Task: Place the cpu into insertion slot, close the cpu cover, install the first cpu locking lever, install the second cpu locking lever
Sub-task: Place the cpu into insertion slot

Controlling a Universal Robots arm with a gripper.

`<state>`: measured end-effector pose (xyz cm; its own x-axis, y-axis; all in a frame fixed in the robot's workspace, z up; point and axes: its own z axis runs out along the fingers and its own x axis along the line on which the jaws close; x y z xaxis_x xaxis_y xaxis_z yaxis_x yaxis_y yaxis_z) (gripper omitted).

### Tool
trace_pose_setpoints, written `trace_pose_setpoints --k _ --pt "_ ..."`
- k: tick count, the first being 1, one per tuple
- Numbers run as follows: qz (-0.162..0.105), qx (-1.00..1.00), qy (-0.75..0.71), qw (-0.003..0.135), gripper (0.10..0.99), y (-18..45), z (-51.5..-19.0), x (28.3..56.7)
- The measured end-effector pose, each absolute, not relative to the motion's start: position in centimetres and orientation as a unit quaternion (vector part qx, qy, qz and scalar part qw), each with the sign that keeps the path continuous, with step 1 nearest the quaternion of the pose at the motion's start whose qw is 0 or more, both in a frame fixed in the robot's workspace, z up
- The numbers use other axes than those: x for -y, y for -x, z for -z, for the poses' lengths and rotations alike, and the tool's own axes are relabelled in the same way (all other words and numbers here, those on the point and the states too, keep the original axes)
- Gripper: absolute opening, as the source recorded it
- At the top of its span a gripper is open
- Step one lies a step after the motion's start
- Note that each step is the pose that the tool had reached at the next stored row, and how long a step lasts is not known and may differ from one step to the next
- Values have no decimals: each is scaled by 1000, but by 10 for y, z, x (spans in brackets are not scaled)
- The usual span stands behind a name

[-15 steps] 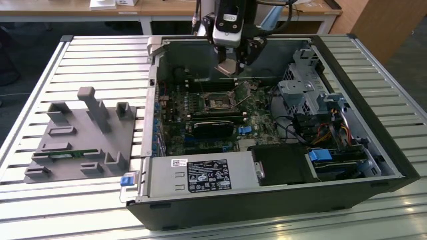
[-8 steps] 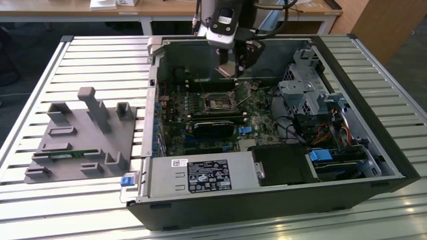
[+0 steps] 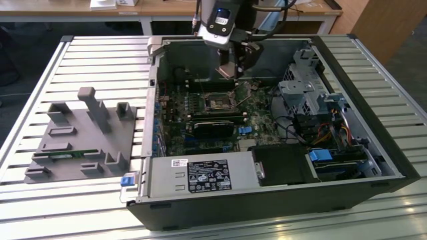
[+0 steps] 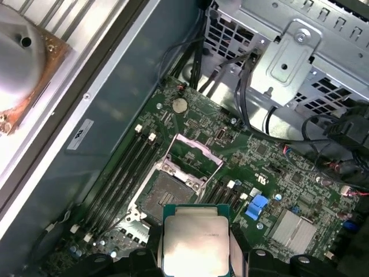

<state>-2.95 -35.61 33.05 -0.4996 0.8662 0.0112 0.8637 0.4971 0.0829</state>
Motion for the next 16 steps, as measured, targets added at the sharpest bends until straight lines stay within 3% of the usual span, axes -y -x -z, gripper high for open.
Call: trace_pose_setpoints --k 16 --pt "-38 -847 -530 17 541 30 -327 356"
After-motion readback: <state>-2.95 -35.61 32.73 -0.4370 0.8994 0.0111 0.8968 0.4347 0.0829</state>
